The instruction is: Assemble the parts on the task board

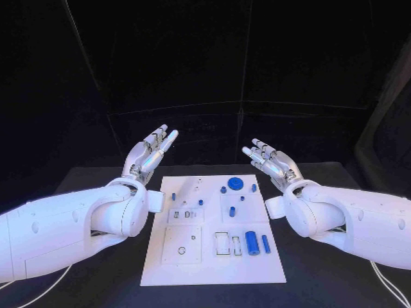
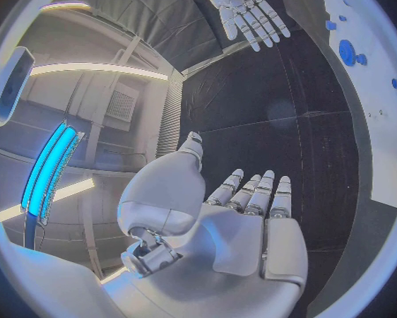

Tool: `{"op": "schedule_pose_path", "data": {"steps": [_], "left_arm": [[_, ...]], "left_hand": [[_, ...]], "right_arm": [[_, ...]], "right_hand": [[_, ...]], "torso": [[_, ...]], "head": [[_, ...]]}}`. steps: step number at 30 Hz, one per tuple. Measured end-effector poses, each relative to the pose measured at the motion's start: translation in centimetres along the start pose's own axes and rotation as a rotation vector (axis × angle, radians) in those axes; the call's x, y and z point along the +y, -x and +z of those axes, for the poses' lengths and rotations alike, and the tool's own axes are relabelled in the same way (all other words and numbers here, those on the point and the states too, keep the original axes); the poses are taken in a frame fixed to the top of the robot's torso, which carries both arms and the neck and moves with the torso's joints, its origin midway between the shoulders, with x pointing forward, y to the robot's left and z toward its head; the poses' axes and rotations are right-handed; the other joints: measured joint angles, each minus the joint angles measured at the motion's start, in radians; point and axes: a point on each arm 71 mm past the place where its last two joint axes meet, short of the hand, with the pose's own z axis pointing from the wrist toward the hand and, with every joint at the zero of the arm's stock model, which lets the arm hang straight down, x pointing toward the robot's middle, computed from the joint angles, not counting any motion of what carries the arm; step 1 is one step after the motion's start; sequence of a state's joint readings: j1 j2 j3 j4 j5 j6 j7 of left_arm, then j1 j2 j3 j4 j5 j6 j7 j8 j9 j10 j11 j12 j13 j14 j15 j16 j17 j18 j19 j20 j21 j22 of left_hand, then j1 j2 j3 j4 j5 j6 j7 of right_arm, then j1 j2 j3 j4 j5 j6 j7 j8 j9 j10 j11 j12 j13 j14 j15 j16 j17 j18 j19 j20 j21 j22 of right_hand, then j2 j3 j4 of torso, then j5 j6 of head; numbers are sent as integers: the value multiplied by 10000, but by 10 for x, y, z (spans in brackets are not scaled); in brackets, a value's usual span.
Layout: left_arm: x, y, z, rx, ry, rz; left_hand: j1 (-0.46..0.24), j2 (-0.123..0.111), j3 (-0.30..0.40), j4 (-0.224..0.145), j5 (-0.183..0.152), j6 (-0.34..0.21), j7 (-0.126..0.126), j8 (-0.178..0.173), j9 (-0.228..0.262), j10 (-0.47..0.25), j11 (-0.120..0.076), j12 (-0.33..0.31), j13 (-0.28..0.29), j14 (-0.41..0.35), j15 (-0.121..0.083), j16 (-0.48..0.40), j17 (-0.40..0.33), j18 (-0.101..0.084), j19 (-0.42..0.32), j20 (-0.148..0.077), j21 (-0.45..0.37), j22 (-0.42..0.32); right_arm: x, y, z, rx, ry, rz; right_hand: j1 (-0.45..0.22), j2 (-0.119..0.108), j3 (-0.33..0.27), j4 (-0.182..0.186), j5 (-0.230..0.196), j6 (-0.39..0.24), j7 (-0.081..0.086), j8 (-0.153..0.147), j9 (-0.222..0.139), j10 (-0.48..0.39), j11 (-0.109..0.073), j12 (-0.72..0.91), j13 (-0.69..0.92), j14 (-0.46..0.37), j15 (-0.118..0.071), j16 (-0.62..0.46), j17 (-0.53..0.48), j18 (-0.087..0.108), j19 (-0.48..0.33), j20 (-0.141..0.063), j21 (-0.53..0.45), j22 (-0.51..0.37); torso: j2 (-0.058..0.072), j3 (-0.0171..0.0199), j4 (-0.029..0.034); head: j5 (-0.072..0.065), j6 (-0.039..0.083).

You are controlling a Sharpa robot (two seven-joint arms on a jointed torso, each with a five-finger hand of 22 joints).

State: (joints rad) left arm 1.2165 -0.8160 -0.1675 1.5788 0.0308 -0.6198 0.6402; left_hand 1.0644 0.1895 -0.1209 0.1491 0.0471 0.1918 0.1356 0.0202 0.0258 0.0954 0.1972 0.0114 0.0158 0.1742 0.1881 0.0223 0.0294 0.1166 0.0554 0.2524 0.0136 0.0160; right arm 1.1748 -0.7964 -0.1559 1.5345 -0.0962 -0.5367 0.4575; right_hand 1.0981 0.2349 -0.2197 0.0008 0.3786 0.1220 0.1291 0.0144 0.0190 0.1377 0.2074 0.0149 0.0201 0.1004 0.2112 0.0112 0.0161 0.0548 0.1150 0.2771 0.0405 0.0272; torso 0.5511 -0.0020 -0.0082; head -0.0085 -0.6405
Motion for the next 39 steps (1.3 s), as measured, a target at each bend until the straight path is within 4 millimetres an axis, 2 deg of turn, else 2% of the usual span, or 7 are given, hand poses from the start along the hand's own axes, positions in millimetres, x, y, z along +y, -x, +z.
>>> {"op": "schedule_pose_path", "data": {"steps": [9,15,19,23,25,30,39], "left_arm": [[0,1,1,176,-216,-195],[0,7,2,200,-273,-243],[0,13,1,237,-311,-252],[-2,17,-2,458,-397,-265],[-4,18,-4,668,-457,-267],[-7,13,-9,1284,-562,-277],[-13,-4,-18,2279,-607,-477]], "left_hand": [[95,25,37,-37,0,91,10,35,8,76,146,1,8,279,169,117,52,1,34,39,36,-1],[474,-51,449,-450,0,1567,96,381,190,1272,537,306,168,2433,476,806,382,1,1015,368,551,282],[821,-302,713,-758,0,2907,199,664,313,3841,592,890,427,5470,347,1852,782,182,4651,405,2376,1161],[1361,-524,890,-1231,0,5681,512,1364,605,6869,199,1615,639,7464,-172,2530,1108,546,6504,279,3264,1460],[1520,-641,953,-1402,13,6210,660,1463,619,7595,27,1744,643,8131,-373,2681,1270,546,7041,137,3471,1499],[1732,-770,992,-1576,31,6608,823,1440,510,8413,-170,1742,574,9032,-638,2751,1596,544,7771,-127,3663,1501],[1735,-773,964,-1604,30,6607,822,1192,415,8429,-187,1315,504,8944,-555,2378,1682,543,7747,-104,3511,1314]], "right_arm": [[0,4,1,935,33,-305],[-2,24,3,817,225,-1247],[0,33,8,874,527,-2233],[5,39,16,1082,958,-3539],[13,40,23,1318,1353,-4577],[31,33,35,2030,2285,-7015],[38,9,45,2991,2729,-10781]], "right_hand": [[800,-10,33,-477,-538,492,41,95,68,475,207,120,64,522,151,147,75,-2,337,174,206,91],[1850,-289,361,-1433,-1354,2279,159,556,294,3398,294,931,378,3700,100,1076,417,474,2944,115,1508,663],[2428,-391,612,-2052,-1640,4092,298,989,479,5289,126,1441,474,5911,-181,1655,578,859,4651,29,2353,978],[2838,-417,871,-2445,-1747,5580,502,1297,584,6691,-96,1694,474,7657,-548,2020,667,1012,6041,-241,3073,1229],[3029,-424,1001,-2574,-1843,6179,598,1398,597,7332,-229,1736,463,8441,-755,2165,718,1013,6648,-441,3464,1387],[3366,-524,1229,-2802,-2040,7353,804,1508,594,8742,-586,1737,441,10365,-1294,2605,941,1168,7979,-973,4698,1969],[3408,-748,1568,-2906,-1925,8383,571,1207,497,10011,-970,1121,442,12690,-1880,3375,1708,1167,8956,-1597,6943,3222]], "torso": [[3,0,-2],[5,-7,3],[17,-32,19],[71,-52,36],[132,-58,39],[312,-70,64],[749,-118,178]], "head": [[-20,-31],[-30,-47],[-14,-66],[6,-70],[11,-55],[-55,-32],[-174,85]]}}
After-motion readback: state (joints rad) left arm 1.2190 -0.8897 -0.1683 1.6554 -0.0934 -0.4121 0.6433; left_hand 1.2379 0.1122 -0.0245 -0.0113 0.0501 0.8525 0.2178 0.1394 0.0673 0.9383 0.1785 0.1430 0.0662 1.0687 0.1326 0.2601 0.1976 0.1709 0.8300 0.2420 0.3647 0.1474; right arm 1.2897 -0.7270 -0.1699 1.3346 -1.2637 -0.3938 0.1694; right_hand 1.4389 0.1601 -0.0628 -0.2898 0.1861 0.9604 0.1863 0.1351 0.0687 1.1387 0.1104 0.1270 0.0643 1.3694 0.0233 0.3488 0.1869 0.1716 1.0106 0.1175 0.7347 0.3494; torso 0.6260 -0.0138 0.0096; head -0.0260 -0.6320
